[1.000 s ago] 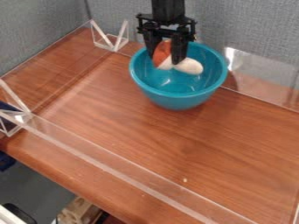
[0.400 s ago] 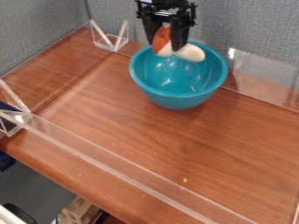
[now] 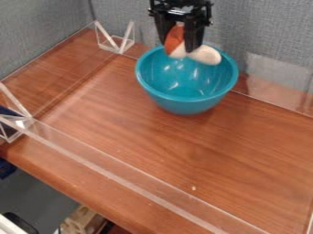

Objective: Remove the mushroom from inside the blue bowl and put it on the table

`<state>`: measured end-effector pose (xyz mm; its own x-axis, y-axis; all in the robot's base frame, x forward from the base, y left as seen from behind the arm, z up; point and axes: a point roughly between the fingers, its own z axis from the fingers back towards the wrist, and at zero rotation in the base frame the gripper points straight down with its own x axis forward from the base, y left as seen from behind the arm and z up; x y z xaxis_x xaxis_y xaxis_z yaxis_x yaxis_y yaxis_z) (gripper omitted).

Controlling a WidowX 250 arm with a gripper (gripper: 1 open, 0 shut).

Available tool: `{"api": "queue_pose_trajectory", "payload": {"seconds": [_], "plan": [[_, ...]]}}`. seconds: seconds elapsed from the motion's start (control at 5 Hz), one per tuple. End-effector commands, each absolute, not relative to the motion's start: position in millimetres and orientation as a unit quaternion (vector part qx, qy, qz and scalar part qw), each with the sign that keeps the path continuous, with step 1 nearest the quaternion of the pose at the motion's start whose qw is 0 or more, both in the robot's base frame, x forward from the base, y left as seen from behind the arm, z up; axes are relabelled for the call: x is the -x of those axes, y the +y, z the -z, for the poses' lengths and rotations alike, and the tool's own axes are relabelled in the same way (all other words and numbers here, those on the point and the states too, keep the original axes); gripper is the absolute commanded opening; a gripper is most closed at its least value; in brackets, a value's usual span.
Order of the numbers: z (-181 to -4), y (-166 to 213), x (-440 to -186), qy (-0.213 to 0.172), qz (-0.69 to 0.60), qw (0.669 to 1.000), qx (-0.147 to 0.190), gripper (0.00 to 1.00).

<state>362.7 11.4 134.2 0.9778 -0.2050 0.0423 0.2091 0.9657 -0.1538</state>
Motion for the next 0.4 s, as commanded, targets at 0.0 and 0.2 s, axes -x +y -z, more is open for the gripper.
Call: {"api": "queue_pose_trajectory", "payload": {"seconds": [0.0,0.2], "plan": [[-175.9,0,-356,-0.065,0.128,0.987,0.068,0.0],[-184.8,-16,-347,-0.07,0.153,0.983,0.069,0.0]]}}
